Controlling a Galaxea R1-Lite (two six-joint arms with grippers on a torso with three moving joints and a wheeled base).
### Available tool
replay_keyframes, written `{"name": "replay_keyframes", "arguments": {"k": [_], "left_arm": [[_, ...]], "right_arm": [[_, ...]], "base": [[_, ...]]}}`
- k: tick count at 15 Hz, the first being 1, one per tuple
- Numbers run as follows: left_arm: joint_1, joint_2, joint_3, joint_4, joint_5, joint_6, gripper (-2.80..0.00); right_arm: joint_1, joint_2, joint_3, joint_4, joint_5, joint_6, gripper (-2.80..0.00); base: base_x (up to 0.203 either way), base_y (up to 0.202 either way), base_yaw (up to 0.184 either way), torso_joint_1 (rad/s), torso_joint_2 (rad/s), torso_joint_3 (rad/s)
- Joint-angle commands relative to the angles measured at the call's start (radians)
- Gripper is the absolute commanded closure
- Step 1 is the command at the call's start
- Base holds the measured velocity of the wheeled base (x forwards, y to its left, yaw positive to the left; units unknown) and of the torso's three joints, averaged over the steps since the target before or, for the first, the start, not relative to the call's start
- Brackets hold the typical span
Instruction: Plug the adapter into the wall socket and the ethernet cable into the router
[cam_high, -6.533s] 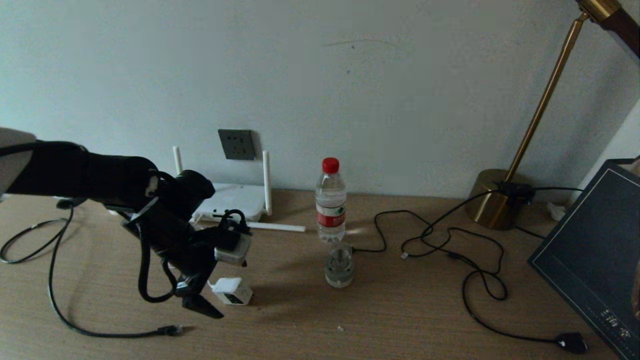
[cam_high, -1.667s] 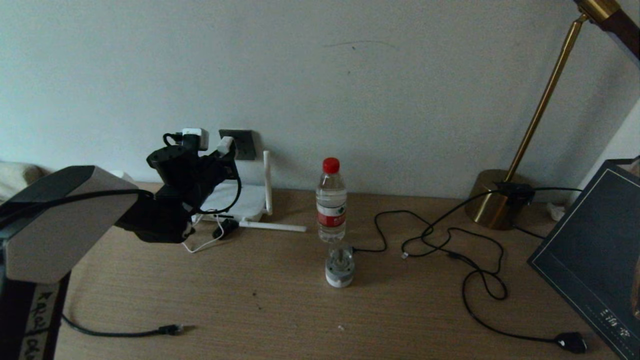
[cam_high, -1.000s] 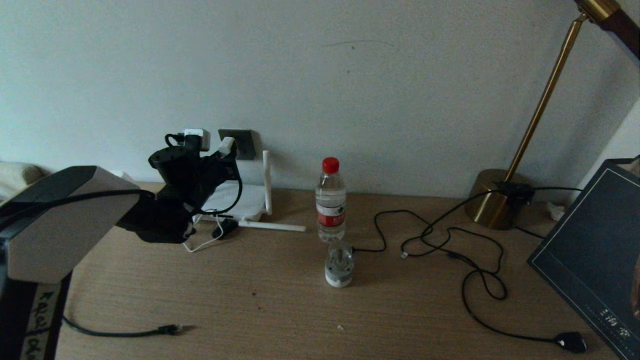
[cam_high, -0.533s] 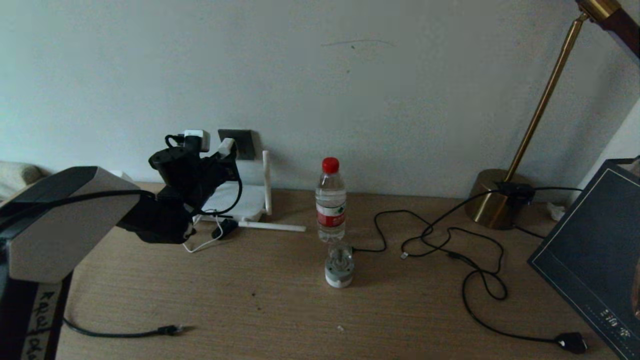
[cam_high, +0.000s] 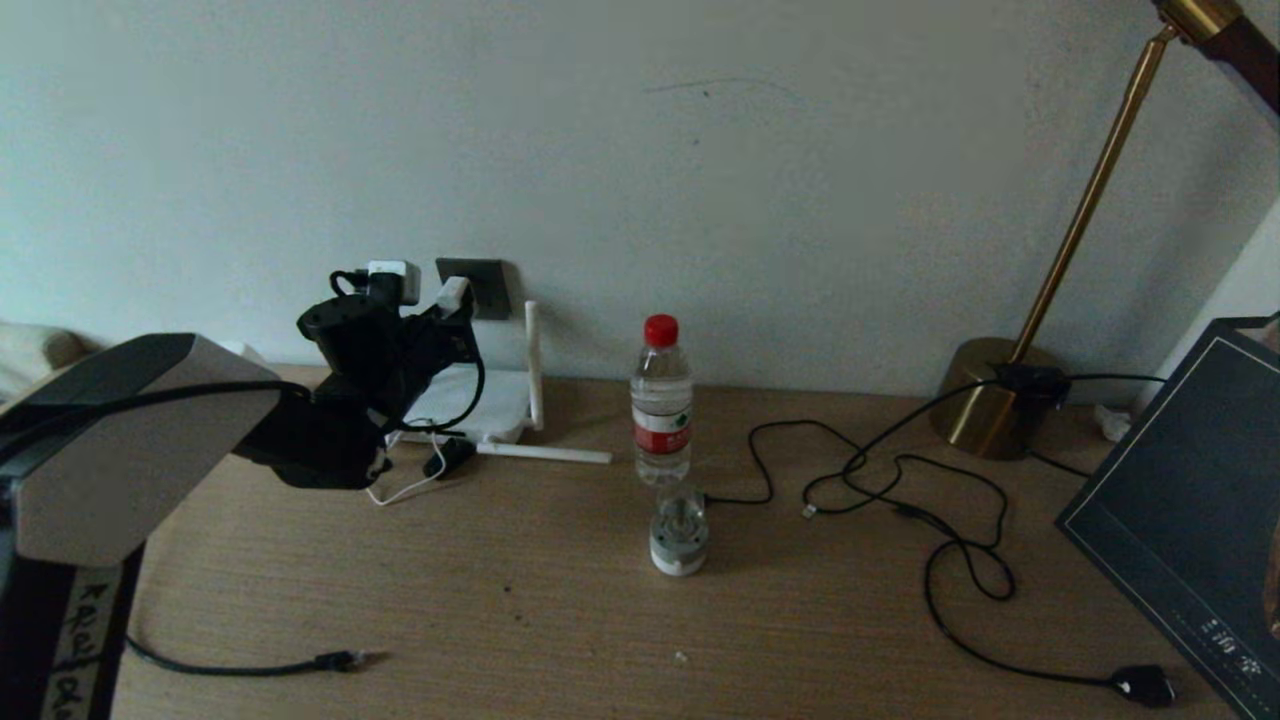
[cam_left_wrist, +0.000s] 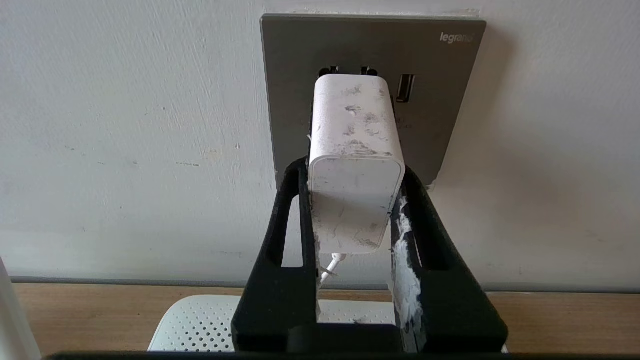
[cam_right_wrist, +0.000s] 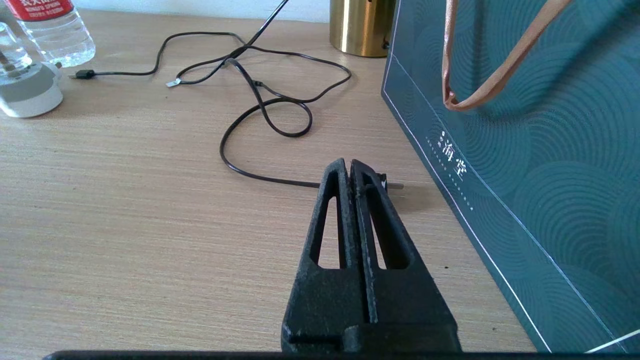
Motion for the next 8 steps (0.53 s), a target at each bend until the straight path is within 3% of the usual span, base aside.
{"name": "replay_keyframes", "arguments": {"k": [1, 8], "left_arm": [[0.0, -0.003, 0.001, -0.006, 0.0, 0.0, 0.0], [0.001, 0.001, -0.02, 0.0, -0.003, 0.0, 0.0]], "right_arm": [[0.0, 0.001, 0.0, -0.001, 0.0, 0.0, 0.0], [0.0, 0.001, 0.0, -0.001, 0.0, 0.0, 0.0]], "base": [[0.0, 0.0, 0.0, 0.0, 0.0, 0.0], [0.0, 0.0, 0.0, 0.0, 0.0, 0.0]]}}
